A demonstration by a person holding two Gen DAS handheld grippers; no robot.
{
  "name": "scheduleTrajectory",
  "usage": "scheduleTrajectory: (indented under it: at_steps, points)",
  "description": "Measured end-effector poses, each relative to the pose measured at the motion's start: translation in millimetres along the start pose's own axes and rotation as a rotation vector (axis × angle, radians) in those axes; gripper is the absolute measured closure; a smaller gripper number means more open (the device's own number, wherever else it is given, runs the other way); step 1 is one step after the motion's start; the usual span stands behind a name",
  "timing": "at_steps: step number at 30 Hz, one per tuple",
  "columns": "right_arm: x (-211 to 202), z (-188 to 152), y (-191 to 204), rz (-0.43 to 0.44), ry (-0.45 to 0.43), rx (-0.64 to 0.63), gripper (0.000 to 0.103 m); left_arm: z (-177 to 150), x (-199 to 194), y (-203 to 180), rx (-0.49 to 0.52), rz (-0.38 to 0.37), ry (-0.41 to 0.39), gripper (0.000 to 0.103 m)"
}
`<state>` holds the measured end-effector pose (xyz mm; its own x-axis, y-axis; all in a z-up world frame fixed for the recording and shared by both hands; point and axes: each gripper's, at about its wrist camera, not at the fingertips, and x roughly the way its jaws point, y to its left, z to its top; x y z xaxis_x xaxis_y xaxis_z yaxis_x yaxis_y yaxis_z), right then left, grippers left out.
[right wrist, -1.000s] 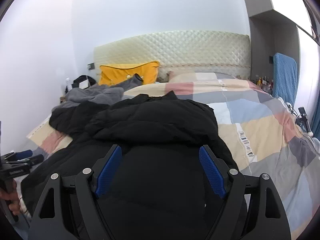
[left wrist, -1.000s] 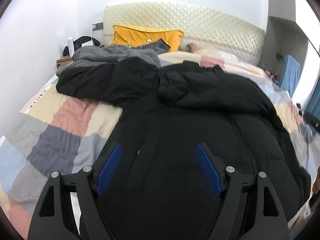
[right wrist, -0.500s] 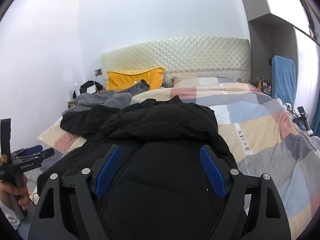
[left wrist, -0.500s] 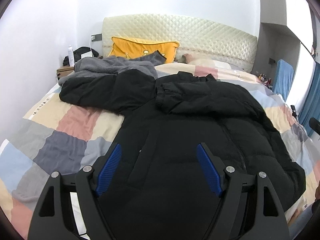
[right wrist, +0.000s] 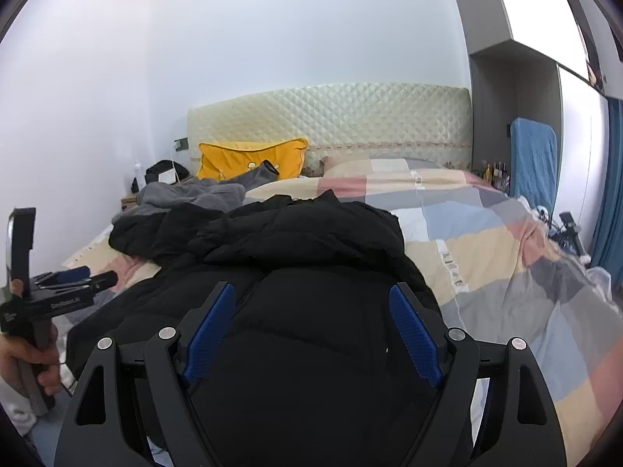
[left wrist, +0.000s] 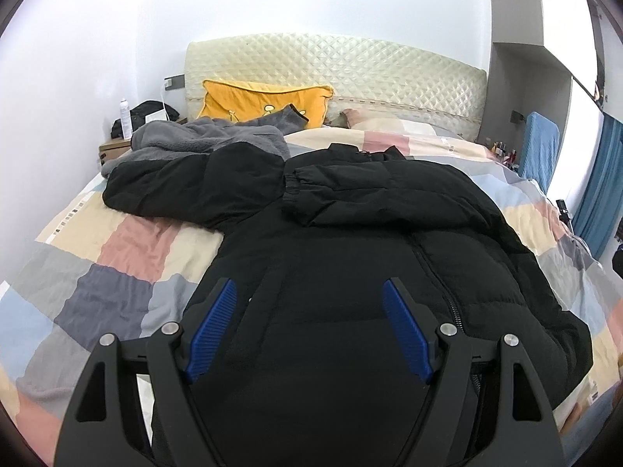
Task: Fold large clothes
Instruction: 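Withdraw the right gripper from the folded sleeve, then move the left gripper down to the cuff of the sleeve nearest it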
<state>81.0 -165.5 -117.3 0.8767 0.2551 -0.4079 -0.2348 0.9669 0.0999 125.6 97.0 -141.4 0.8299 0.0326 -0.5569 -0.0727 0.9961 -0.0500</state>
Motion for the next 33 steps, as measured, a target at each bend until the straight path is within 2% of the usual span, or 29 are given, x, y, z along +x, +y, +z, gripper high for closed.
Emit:
scheduleTrajectory:
  at_steps: [12,15,17,23,28,33]
  points:
    - [14,-9,-13,-0.05,0.005,0.041,0.017,12,26,-3,0.022,-0.035,0.065,0.025]
    - [14,-9,-16,-0.059,0.001,0.052,0.008,27,29,8,-0.006,-0.041,0.069,0.025]
    - [14,-9,-18,-0.065,-0.002,0.059,0.005,37,33,17,-0.026,-0.042,0.067,0.025]
    - [15,-14,-24,-0.084,0.005,0.075,0.0,82,56,59,-0.066,-0.004,0.077,0.025]
    - [19,-17,-31,-0.09,0.016,0.102,0.0,123,74,115,-0.184,-0.002,0.142,0.024]
    - [21,-20,-32,-0.104,0.002,0.118,0.0,150,89,167,-0.185,0.038,0.16,0.021]
